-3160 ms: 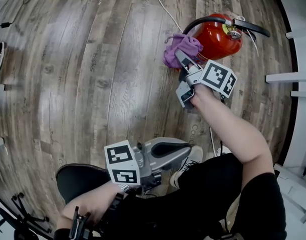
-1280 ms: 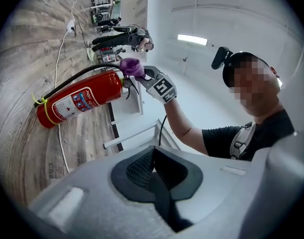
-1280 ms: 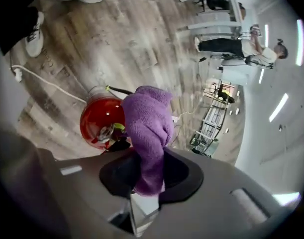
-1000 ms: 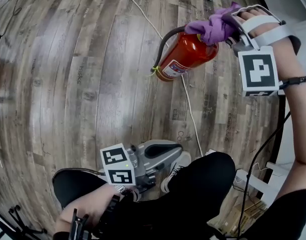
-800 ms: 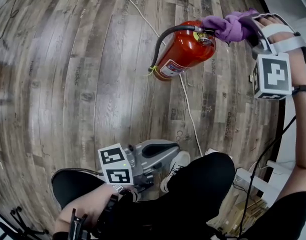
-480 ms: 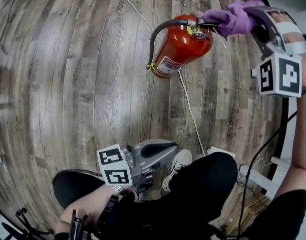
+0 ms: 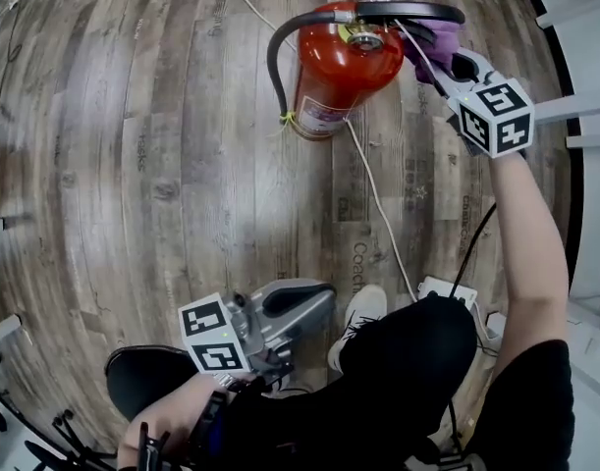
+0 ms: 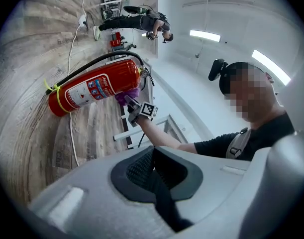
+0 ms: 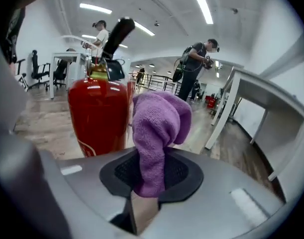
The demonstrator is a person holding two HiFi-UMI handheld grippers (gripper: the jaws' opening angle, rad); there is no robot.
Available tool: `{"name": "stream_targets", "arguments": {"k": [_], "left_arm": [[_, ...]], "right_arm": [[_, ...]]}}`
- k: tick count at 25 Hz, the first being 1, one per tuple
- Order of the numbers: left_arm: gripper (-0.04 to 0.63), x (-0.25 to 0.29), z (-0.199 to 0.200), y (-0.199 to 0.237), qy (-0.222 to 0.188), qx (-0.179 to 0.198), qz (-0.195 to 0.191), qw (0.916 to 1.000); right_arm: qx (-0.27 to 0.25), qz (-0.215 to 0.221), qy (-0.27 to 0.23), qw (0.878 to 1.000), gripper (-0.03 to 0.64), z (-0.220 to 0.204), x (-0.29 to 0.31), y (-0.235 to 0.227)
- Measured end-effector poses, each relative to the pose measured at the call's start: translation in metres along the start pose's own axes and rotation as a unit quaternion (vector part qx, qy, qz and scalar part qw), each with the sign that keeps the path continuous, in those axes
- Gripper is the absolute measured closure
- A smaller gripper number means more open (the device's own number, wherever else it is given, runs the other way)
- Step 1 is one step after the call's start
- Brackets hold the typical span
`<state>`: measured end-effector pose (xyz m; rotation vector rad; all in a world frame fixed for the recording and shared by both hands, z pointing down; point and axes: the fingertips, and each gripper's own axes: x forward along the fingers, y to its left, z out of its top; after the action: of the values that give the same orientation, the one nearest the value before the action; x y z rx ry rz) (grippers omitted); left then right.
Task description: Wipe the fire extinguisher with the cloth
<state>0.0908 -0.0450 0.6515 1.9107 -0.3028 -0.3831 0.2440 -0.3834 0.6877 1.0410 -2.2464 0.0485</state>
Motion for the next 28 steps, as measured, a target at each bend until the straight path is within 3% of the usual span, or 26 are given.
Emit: {"name": "stream_targets", "arguments": {"k": [3, 5, 8, 10, 12, 15, 21, 25, 28], "left_arm": [[0.597, 0.003, -0.002, 0.001, -0.001, 0.002, 0.005, 1.0], [0.597, 0.002, -0.002, 0.005, -0.005, 0.002, 0.014, 0.9999], [0.597, -0.003, -0.002, 0.011, -0.01, 0.0, 0.032, 0.9994], [0.597, -0.006, -0.002, 0.014, -0.014, 0.0, 0.042, 0.999], [0.597, -0.008, -0.002, 0.017, -0.016, 0.0, 0.05, 0.9986], [0.597, -0.007, -0.005, 0.018, -0.016, 0.001, 0.056, 0.9983], [0.597, -0.003, -0.007, 0.024, -0.019, -0.007, 0.067, 0.9975], [0.597, 0.001, -0.01, 0.029, -0.014, -0.013, 0.073, 0.9972], [0.597, 0.002, -0.011, 0.033, -0.013, -0.013, 0.076, 0.9969]], "right_arm": [[0.011, 0.028, -0.015, 0.999, 0.532, -0.001, 0.026, 0.018], [-0.029, 0.044, -0.016, 0.998, 0.532, 0.004, 0.041, 0.031], [-0.132, 0.063, -0.004, 0.989, 0.532, 0.005, 0.056, 0.054], [-0.221, 0.055, 0.008, 0.974, 0.532, -0.003, 0.066, 0.062], [-0.308, 0.039, 0.027, 0.95, 0.534, -0.022, 0.078, 0.064], [-0.389, 0.046, 0.06, 0.918, 0.534, -0.068, 0.104, 0.076], [-0.41, 0.101, 0.168, 0.891, 0.534, -0.188, 0.156, 0.117], [-0.424, 0.127, 0.228, 0.867, 0.534, -0.241, 0.17, 0.132], [-0.411, 0.129, 0.24, 0.87, 0.534, -0.251, 0.173, 0.137]]}}
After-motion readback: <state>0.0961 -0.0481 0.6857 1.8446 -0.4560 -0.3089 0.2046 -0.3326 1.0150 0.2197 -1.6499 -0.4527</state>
